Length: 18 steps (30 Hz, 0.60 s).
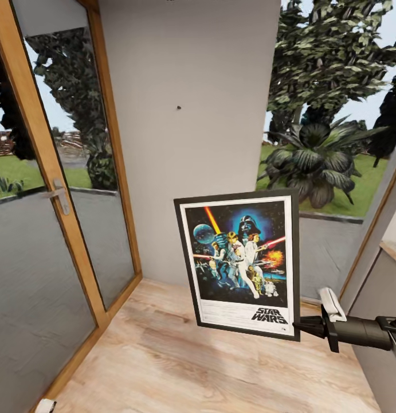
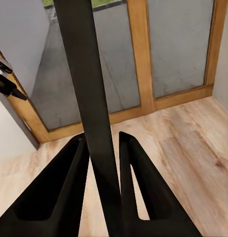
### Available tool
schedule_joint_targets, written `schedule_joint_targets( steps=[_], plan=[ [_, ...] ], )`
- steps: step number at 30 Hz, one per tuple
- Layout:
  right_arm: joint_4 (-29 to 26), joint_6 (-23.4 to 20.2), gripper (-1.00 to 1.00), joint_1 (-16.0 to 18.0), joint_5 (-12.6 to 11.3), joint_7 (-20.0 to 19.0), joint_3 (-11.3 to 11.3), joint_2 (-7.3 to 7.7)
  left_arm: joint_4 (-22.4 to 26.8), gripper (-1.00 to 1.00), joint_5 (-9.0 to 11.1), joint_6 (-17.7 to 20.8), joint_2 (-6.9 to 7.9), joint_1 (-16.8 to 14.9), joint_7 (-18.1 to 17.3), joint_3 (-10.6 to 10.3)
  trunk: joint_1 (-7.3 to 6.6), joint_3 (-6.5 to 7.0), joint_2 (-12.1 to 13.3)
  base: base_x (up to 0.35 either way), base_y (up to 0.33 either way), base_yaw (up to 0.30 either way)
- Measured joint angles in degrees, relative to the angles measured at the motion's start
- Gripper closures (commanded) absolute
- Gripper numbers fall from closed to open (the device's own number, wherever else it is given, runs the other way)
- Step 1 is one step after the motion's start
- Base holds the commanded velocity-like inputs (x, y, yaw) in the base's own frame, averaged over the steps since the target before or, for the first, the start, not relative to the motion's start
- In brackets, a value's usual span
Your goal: Pick up the poster from the kitchen countertop and hang it on one of the wall nails in the kitchen.
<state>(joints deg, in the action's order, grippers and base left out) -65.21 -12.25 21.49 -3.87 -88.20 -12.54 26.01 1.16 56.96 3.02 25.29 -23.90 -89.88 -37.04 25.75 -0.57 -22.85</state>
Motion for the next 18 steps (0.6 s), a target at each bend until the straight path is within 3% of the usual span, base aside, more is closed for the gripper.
schedule_joint_targets(
  steps=[18],
  plan=[
    [0.01, 0.00, 1.00, 0.01, 0.01, 0.00, 0.04, 0.00, 0.02, -1.00, 0.00, 0.00, 0.00, 0.00, -0.01, 0.00, -0.01, 0.03, 0.00, 0.079, 0.288, -0.005]
  ],
)
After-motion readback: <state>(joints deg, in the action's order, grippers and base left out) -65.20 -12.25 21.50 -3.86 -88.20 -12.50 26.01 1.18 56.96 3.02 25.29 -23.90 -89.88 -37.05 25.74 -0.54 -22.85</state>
